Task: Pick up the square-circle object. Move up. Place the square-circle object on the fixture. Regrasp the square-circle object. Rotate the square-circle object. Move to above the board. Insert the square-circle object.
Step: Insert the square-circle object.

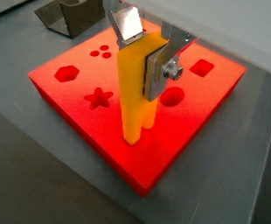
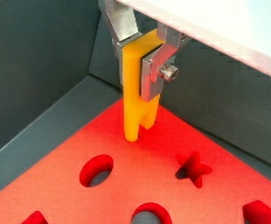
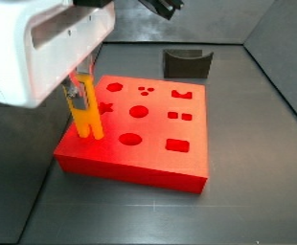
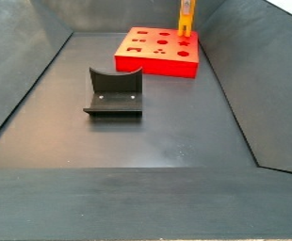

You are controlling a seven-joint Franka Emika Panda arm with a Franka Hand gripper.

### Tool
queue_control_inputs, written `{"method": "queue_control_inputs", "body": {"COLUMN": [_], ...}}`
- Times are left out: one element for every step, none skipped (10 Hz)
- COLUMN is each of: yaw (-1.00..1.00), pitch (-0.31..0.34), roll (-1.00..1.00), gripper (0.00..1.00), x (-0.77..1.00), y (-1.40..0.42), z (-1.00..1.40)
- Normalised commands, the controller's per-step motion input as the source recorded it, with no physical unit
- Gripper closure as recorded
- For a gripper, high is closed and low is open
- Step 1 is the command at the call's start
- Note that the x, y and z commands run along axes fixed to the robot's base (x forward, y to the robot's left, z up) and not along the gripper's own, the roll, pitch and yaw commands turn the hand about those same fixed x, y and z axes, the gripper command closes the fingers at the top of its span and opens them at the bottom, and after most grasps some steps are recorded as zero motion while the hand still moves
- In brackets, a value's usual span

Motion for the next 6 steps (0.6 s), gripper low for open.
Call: {"method": "queue_control_inputs", "body": {"yaw": [-0.02, -0.03, 0.0, 0.0, 0.0, 0.0], "pitch": [0.0, 0.0, -0.036, -0.071, -0.021, 0.0], "roll": [0.14, 0.12, 0.08, 0.06, 0.0, 0.0], "gripper": [1.0, 1.0, 1.0, 1.0, 1.0, 1.0], "x": [0.19, 0.09, 0.0, -0.01, 0.0, 0.0], "y": [0.0, 0.0, 0.0, 0.0, 0.0, 0.0], "z": [-0.56, -0.49, -0.45, -0.33, -0.03, 0.0]}}
